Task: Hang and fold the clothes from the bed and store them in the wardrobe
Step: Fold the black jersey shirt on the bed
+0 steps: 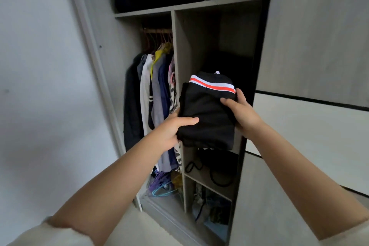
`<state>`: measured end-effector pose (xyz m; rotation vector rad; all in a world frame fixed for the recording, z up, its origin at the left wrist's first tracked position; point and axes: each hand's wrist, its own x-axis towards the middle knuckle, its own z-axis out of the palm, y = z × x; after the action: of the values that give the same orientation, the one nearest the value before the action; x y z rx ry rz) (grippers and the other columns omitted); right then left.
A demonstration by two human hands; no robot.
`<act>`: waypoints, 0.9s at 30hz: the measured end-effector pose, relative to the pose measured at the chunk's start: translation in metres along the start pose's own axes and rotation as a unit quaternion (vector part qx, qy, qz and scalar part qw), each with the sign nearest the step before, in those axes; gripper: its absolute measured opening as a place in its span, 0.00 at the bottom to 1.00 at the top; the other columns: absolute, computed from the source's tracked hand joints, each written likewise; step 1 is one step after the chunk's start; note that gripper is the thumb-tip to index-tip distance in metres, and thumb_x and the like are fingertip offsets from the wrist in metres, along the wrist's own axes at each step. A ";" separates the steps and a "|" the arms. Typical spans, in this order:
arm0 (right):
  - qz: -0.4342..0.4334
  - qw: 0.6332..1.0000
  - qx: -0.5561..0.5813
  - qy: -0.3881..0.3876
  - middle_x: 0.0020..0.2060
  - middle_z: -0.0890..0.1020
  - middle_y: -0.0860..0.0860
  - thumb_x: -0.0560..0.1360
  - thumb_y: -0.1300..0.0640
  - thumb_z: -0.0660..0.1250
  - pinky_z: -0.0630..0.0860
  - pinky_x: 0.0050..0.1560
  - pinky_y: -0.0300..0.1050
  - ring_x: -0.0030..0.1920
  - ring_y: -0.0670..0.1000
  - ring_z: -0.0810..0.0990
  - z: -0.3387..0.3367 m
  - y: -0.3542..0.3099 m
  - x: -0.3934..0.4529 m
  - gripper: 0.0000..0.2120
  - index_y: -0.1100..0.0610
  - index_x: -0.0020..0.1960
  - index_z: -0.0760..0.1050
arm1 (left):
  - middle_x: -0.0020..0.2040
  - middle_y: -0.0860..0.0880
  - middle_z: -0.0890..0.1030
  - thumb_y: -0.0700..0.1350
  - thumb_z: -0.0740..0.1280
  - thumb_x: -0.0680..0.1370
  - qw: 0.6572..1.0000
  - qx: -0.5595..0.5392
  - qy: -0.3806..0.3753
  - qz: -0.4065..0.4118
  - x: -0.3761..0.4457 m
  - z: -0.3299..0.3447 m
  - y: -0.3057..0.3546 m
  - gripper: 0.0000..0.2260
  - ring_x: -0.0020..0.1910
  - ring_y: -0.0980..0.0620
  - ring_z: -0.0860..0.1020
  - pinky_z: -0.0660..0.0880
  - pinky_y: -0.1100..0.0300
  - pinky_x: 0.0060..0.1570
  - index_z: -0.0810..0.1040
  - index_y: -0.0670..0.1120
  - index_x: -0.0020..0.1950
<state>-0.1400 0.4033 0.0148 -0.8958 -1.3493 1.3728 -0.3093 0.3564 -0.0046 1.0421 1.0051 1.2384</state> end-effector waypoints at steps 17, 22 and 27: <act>-0.042 0.916 0.225 0.330 0.59 0.75 0.50 0.72 0.57 0.68 0.70 0.64 0.47 0.62 0.52 0.73 0.030 0.050 0.179 0.25 0.54 0.68 0.66 | 0.64 0.46 0.75 0.45 0.70 0.73 0.999 0.005 -0.034 0.030 0.266 -0.039 0.029 0.26 0.62 0.44 0.73 0.69 0.45 0.64 0.68 0.49 0.70; -0.037 0.892 0.272 0.359 0.61 0.75 0.53 0.71 0.56 0.70 0.74 0.58 0.51 0.60 0.55 0.75 0.014 0.060 0.224 0.29 0.53 0.70 0.65 | 0.67 0.46 0.72 0.48 0.68 0.74 0.986 0.117 -0.075 0.095 0.318 -0.030 0.032 0.27 0.66 0.46 0.70 0.68 0.48 0.66 0.65 0.47 0.72; -0.069 0.858 0.289 0.419 0.62 0.75 0.55 0.71 0.58 0.70 0.74 0.51 0.52 0.54 0.54 0.76 -0.010 0.058 0.254 0.30 0.54 0.71 0.63 | 0.65 0.47 0.73 0.46 0.64 0.78 0.969 0.131 -0.176 0.114 0.358 -0.008 0.035 0.21 0.65 0.49 0.71 0.69 0.60 0.60 0.66 0.46 0.70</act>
<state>-0.2035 0.6550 -0.0113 -0.8025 -0.2869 0.9816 -0.2999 0.7156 0.0182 1.5593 0.7981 1.0669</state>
